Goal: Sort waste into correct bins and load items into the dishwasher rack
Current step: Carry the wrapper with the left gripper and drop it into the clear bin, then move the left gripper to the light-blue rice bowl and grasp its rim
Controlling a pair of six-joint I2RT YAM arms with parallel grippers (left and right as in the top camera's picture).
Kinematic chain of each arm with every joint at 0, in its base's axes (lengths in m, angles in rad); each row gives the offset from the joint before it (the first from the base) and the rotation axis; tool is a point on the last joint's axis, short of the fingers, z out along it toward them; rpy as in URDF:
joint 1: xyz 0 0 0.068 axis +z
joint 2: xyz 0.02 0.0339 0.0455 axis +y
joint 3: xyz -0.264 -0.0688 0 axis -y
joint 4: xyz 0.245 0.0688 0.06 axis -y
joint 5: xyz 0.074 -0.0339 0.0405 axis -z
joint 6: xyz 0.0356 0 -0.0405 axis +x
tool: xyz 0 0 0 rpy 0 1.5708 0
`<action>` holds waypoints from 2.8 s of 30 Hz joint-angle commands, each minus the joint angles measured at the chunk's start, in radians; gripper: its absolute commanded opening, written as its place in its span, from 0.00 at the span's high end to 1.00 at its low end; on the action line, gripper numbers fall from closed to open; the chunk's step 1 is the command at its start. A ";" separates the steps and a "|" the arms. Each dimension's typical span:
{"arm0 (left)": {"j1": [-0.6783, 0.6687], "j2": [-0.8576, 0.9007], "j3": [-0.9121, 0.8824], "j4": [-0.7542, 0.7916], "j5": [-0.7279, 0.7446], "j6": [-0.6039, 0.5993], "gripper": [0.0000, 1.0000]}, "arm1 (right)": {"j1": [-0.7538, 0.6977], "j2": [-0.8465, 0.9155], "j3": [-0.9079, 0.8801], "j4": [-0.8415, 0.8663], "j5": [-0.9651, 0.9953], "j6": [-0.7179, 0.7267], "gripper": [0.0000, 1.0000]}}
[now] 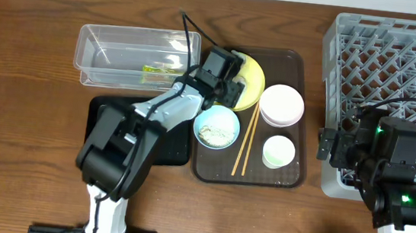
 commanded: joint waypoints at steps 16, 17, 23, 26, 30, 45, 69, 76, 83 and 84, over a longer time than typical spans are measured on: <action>0.026 -0.246 0.005 -0.041 -0.054 -0.076 0.94 | 0.013 -0.005 0.021 -0.008 -0.005 0.002 0.01; 0.039 -0.272 0.005 -0.062 -0.091 -0.131 0.94 | 0.013 -0.005 0.021 -0.010 -0.005 0.002 0.01; 0.151 -0.312 0.005 -0.129 -0.196 -0.438 0.94 | 0.013 -0.005 0.021 -0.011 -0.005 0.002 0.01; 0.213 -0.299 0.004 -0.141 -0.196 -0.554 0.94 | 0.013 -0.005 0.021 -0.014 -0.005 0.002 0.01; 0.274 -0.277 0.004 -0.141 -0.196 -0.615 0.74 | 0.013 -0.005 0.021 -0.014 -0.005 0.002 0.01; 0.204 -0.499 0.005 -0.486 -0.192 -0.422 0.25 | 0.013 -0.005 0.021 -0.013 -0.005 0.002 0.01; -0.241 -0.211 0.004 -0.454 -0.192 -0.464 0.36 | 0.013 -0.005 0.021 -0.018 -0.005 0.002 0.01; -0.264 -0.117 0.004 -0.429 -0.192 -0.464 0.49 | 0.013 -0.005 0.021 -0.018 -0.005 0.002 0.01; -0.283 -0.075 0.004 -0.436 -0.173 -0.464 0.69 | 0.013 -0.005 0.021 -0.018 -0.005 0.002 0.01; -0.286 -0.075 0.004 -0.435 -0.173 -0.464 0.71 | 0.013 -0.005 0.021 -0.018 -0.005 0.003 0.01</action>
